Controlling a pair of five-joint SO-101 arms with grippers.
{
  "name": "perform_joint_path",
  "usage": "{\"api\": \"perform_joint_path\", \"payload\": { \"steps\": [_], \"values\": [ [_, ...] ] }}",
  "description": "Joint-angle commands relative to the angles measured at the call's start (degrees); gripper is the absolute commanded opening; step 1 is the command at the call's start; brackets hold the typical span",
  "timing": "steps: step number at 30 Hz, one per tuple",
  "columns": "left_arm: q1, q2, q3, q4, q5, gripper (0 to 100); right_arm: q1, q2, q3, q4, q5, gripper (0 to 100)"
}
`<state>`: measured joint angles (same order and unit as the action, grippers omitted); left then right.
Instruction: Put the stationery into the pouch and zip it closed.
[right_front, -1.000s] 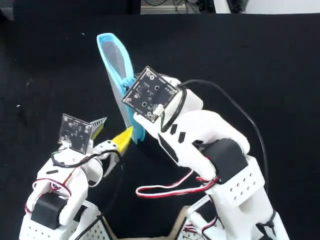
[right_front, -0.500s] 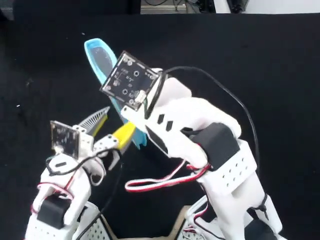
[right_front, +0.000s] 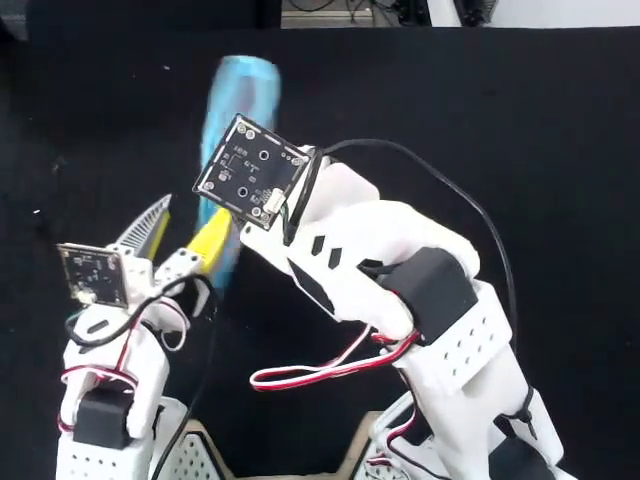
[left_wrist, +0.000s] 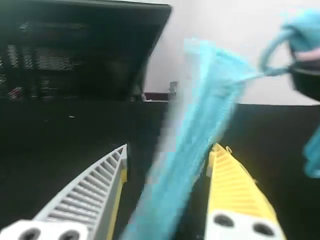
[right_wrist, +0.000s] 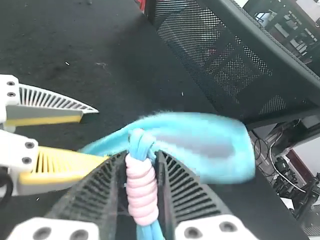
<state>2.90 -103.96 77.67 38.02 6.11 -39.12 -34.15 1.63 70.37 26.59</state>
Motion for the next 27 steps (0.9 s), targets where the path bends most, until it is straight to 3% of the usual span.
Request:
{"api": "perform_joint_path", "payload": {
  "steps": [1,11,21,27],
  "values": [
    [-0.2,0.7,-0.7,0.3,0.4,26,-0.4,0.0,-4.0,0.0,-0.1,1.0],
    [10.9,0.7,-3.2,-0.2,0.3,26,-0.5,0.0,0.4,1.1,-0.1,1.0],
    [10.8,0.8,0.3,-2.7,0.2,25,-0.6,-3.6,0.6,1.1,-0.1,1.0],
    [12.8,0.7,-1.5,0.4,0.4,2,-0.5,-6.8,2.7,1.1,-0.1,1.0]
  ]
}}
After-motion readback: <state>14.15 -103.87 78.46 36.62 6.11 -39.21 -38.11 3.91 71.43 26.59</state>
